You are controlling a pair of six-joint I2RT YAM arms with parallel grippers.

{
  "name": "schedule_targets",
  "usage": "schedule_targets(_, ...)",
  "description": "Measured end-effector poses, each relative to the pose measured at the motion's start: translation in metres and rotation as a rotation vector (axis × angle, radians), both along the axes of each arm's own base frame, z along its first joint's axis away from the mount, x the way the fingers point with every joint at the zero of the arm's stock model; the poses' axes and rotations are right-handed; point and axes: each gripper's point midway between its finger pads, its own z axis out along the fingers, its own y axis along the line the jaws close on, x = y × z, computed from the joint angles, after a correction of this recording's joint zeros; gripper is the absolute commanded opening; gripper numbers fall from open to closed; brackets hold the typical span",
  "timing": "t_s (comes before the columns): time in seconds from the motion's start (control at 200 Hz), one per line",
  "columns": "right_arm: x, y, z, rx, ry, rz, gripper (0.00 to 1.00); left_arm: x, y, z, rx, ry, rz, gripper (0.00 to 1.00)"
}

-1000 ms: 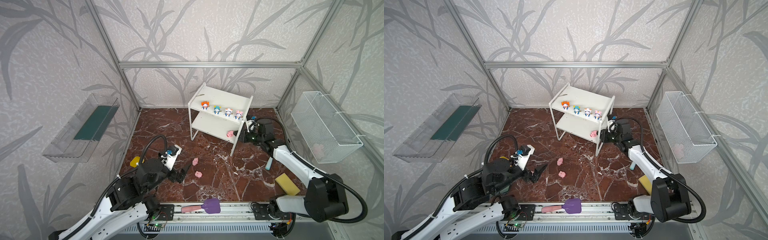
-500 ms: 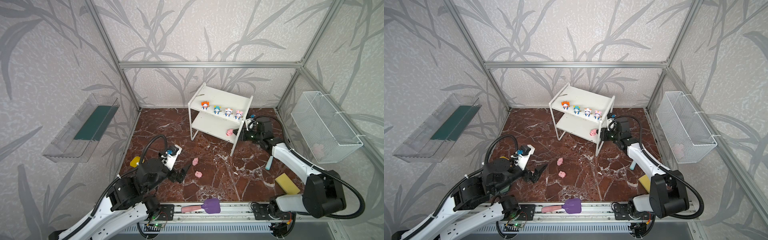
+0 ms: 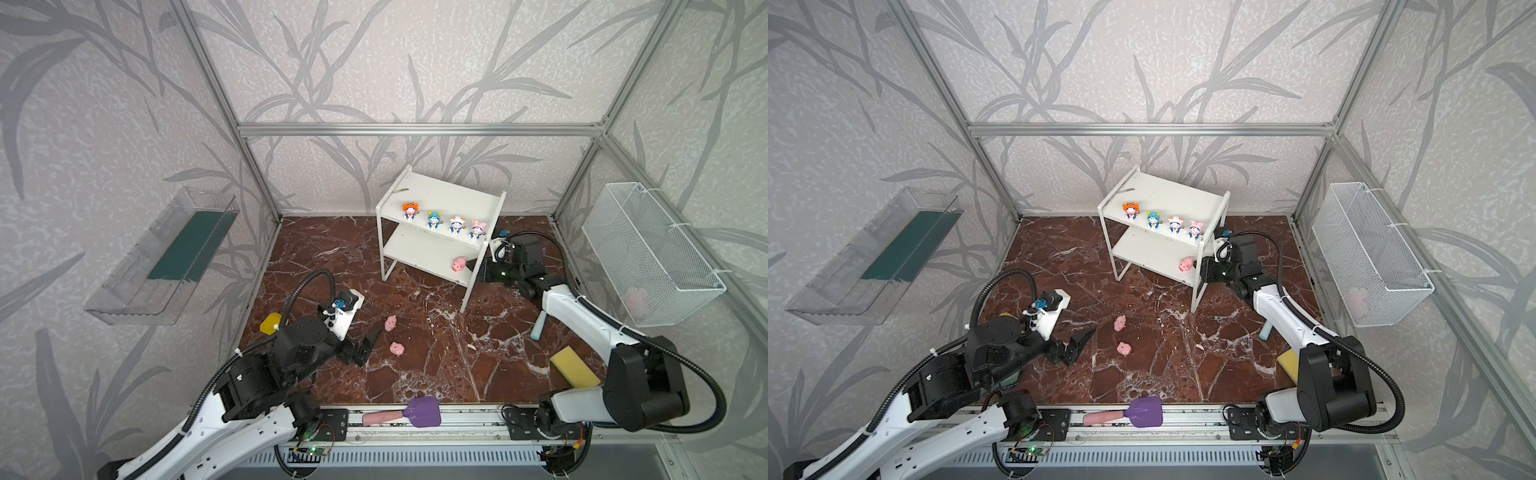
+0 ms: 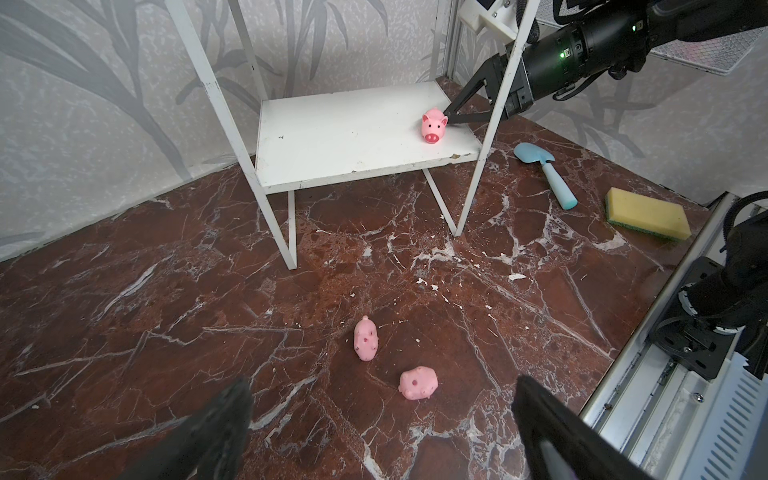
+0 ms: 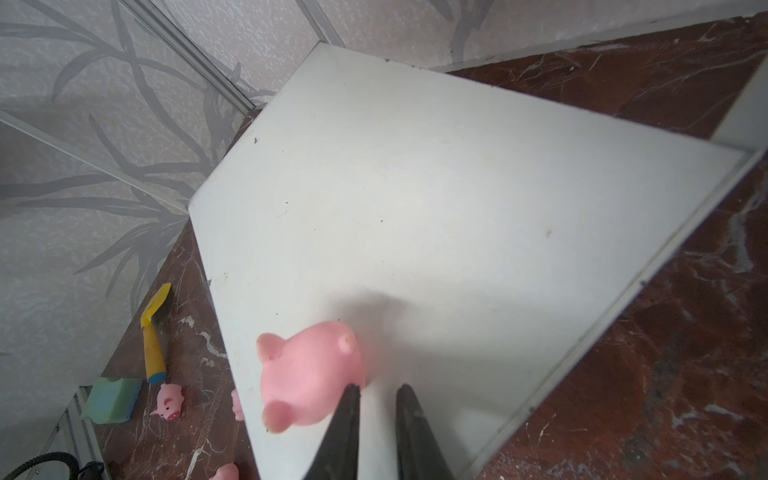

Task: Place and organize the plastic toys onto the shelf
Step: 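Push the pig farther onto the shelf with the right gripper and release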

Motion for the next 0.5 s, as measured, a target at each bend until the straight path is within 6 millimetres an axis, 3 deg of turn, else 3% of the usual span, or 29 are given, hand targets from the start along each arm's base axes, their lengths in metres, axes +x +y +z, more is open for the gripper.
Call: schedule_targets(0.5, 0.0082, -0.0002, 0.0101, -0.008, -0.025, -0.008, 0.19, 0.0, 0.0, 0.0, 0.0, 0.0, 0.0, 0.99)
